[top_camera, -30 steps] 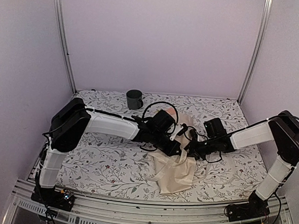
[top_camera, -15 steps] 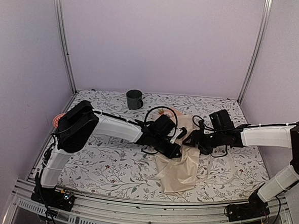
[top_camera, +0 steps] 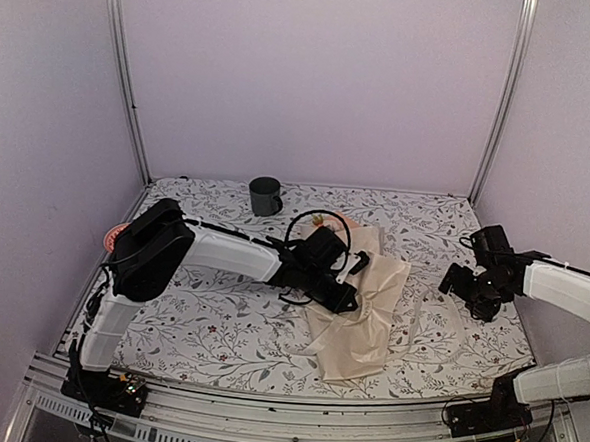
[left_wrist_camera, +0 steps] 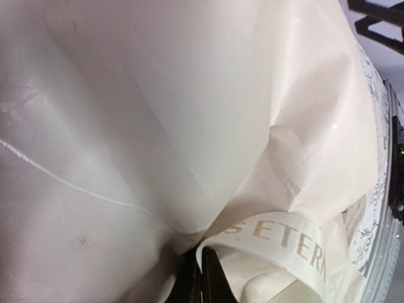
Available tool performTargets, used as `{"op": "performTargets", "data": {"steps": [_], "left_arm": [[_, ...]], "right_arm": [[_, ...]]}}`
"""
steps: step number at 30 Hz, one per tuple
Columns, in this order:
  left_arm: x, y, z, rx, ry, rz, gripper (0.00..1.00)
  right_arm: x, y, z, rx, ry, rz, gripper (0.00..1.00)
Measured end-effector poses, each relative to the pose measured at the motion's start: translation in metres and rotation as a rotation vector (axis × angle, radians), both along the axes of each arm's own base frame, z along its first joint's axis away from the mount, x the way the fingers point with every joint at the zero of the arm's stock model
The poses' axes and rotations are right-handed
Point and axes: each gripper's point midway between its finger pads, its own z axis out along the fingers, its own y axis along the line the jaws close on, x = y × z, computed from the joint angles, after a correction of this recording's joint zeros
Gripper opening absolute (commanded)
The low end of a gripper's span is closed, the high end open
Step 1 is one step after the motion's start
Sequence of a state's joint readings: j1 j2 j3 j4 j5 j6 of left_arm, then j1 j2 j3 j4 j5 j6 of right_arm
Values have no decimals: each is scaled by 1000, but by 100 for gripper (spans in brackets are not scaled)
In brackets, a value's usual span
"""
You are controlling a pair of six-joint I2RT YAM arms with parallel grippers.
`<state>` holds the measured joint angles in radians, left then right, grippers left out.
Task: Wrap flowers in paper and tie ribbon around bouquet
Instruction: Pick up the right side of the ribbon from the center of the board.
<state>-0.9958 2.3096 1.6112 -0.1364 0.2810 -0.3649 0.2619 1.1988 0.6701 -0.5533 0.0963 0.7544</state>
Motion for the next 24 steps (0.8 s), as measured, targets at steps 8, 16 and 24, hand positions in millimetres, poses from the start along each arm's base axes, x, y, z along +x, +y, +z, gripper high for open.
{"op": "performTargets", "data": {"steps": [8,16,24], "left_arm": [[-1,1,0,14,-21,-6,0],[-2,1,1,23,-29,-4,0],[-1,3,2,36,-37,2,0]], "right_arm": [[-51,-15,-52,35,201,-120,87],[-38,9,-51,167,118,-53,14],[-47,38,-45,306,77,107,0]]}}
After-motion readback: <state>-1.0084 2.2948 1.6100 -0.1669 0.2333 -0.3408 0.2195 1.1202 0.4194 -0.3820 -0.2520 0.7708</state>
